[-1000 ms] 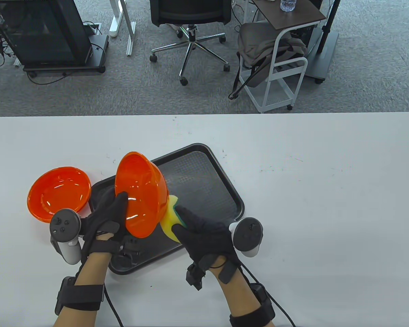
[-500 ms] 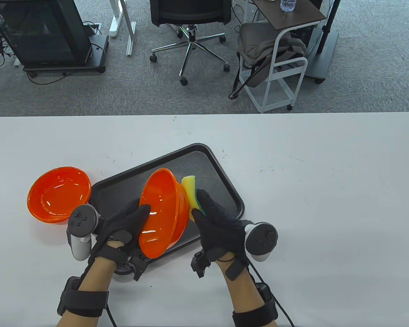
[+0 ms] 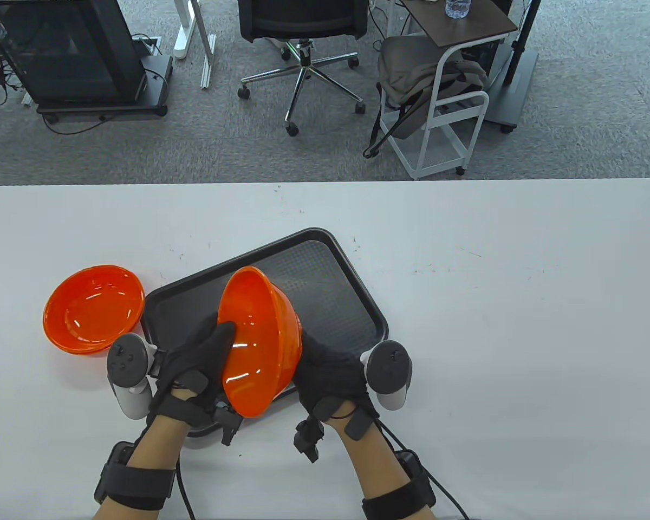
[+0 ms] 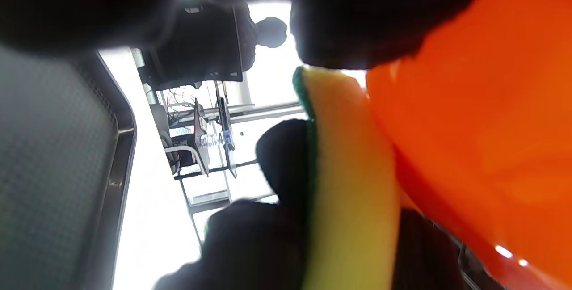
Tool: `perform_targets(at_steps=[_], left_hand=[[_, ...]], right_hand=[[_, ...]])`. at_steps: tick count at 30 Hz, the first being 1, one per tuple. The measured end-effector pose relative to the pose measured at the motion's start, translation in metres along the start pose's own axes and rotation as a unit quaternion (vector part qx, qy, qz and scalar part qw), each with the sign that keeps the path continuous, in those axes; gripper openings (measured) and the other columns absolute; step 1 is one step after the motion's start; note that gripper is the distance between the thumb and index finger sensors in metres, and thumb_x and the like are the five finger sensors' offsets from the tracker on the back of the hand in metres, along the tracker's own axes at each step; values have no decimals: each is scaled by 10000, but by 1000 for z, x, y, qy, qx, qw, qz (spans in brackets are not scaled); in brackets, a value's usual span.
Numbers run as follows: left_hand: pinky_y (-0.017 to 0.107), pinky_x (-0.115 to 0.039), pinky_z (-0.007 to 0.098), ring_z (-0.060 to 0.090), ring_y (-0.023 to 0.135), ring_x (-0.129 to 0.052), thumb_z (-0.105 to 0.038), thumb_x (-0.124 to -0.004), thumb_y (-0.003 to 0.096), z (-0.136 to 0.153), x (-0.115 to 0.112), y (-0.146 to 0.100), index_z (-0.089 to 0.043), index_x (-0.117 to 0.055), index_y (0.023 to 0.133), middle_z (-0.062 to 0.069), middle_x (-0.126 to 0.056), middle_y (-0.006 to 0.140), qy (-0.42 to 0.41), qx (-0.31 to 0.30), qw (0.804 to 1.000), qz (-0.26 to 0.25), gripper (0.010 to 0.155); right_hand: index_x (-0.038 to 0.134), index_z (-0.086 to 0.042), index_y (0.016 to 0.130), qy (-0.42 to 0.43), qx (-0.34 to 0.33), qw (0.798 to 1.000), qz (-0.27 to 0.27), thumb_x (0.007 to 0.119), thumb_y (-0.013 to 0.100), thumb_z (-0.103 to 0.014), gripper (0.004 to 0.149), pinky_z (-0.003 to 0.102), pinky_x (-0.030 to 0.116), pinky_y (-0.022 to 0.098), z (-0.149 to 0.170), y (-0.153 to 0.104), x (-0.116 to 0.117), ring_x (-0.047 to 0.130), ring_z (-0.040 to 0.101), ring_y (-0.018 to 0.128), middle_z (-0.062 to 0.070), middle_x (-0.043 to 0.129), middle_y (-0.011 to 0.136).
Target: Wipe bowl with sponge
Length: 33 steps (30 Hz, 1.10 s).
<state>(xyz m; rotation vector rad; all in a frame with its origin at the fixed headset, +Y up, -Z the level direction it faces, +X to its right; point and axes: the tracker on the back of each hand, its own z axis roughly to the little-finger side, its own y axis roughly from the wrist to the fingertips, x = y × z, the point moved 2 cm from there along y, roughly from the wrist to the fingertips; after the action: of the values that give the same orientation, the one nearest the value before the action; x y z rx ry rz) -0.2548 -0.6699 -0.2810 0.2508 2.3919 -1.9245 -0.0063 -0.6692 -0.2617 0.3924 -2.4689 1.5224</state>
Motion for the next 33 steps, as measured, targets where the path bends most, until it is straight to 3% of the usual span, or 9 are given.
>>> perform_targets(at_steps=[9, 15, 25, 29, 33], left_hand=[[59, -924, 285, 18, -54, -919, -508, -747, 535, 9, 28, 2, -92, -760, 869, -89, -978, 294, 12, 28, 997, -67, 534], [56, -924, 285, 18, -56, -919, -508, -752, 533, 14, 36, 2, -91, -762, 869, -87, -978, 291, 21, 48, 996, -77, 535], [52, -924, 282, 15, -60, -918, -508, -753, 534, 17, 11, 2, -82, -762, 866, -87, -980, 289, 32, 72, 997, 7, 540], [51, -924, 283, 16, -60, -918, -505, -748, 535, 16, 0, 1, -82, -755, 865, -88, -979, 291, 12, 62, 998, 22, 537], [53, -924, 284, 17, -58, -919, -502, -746, 537, 13, 3, 1, -86, -753, 870, -90, -978, 291, 10, 41, 999, 4, 533]], right_hand=[[615, 3, 903, -22, -18, 999, -32, 790, 548, -308, 504, 491, 820, 361, -10, 3, 8, 998, 313, 523, 263, 887, 791], [630, -36, 919, -42, -52, 998, 6, 794, 546, -310, 492, 495, 812, 372, -20, 1, -5, 987, 319, 538, 260, 884, 805], [624, -116, 953, -1, -64, 995, 71, 782, 551, -319, 477, 511, 793, 409, -17, -3, -25, 957, 330, 603, 217, 856, 876], [617, -133, 959, -21, -53, 996, 72, 776, 552, -313, 472, 512, 792, 410, -13, -3, -25, 954, 335, 610, 215, 846, 887], [620, -111, 952, -10, -26, 999, 34, 777, 549, -306, 475, 509, 797, 402, -6, -1, -20, 962, 332, 596, 223, 856, 869]])
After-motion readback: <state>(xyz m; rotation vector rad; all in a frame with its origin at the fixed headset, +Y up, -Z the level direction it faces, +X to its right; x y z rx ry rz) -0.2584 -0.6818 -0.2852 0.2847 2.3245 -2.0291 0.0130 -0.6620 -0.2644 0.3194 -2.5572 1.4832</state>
